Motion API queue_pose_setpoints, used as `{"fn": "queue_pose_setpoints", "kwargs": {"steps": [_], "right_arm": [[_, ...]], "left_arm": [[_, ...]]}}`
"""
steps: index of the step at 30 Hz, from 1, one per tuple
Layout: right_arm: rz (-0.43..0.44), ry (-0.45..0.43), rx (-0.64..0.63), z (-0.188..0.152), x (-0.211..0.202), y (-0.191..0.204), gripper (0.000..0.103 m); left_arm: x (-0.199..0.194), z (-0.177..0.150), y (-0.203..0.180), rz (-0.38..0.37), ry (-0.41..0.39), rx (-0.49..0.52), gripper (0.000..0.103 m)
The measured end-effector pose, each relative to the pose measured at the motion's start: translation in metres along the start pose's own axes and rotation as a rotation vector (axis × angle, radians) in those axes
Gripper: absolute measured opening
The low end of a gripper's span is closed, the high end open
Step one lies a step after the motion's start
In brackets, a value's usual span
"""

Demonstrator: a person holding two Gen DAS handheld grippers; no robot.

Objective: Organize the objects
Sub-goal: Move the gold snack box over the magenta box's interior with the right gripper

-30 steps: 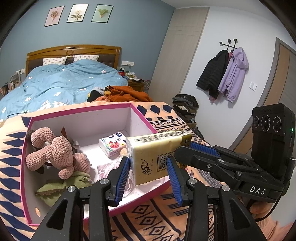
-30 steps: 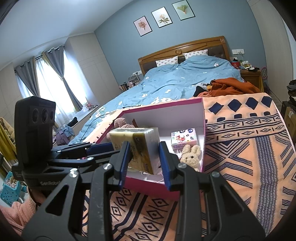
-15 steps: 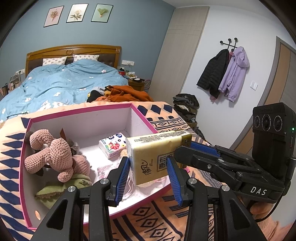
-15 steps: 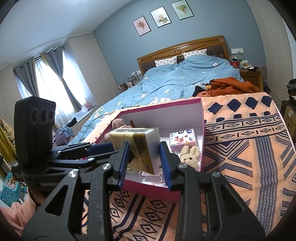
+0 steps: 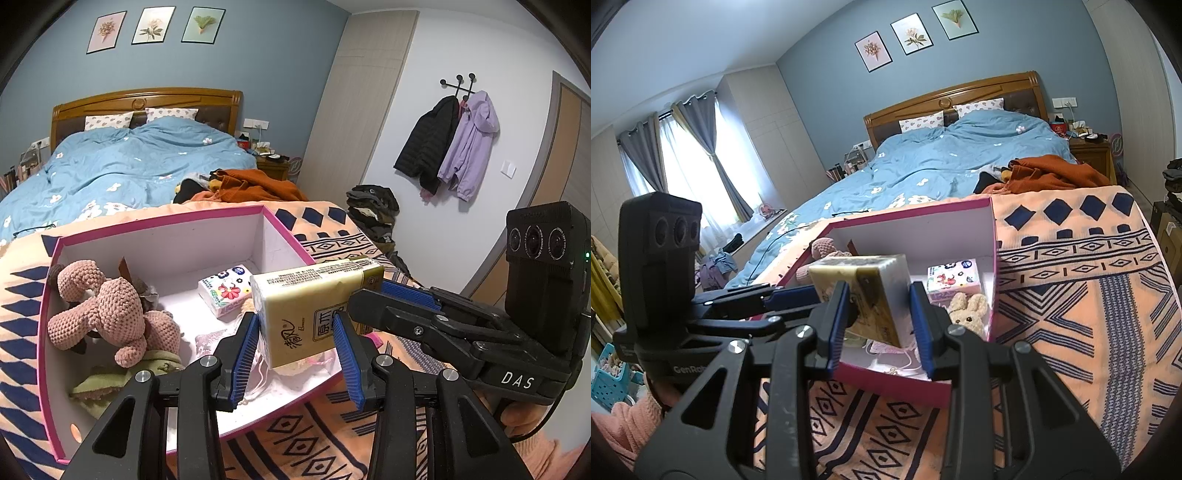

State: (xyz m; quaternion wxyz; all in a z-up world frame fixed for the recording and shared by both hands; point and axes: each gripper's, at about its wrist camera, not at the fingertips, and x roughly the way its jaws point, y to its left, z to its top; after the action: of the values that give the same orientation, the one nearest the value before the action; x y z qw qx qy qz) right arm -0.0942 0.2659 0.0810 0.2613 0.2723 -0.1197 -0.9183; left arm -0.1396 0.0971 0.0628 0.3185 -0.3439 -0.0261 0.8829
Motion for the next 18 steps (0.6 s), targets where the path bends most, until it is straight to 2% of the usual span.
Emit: {"fn": "queue_pose_setpoints", "kwargs": {"steps": [18], "right_arm": [[-0.006,0.007,0.004,0.0026,0.0075,-0.0048,0.036]], "left_arm": [[0.0095,0.0061,0.0051,0.005,0.013,-0.007,0.042]]}}
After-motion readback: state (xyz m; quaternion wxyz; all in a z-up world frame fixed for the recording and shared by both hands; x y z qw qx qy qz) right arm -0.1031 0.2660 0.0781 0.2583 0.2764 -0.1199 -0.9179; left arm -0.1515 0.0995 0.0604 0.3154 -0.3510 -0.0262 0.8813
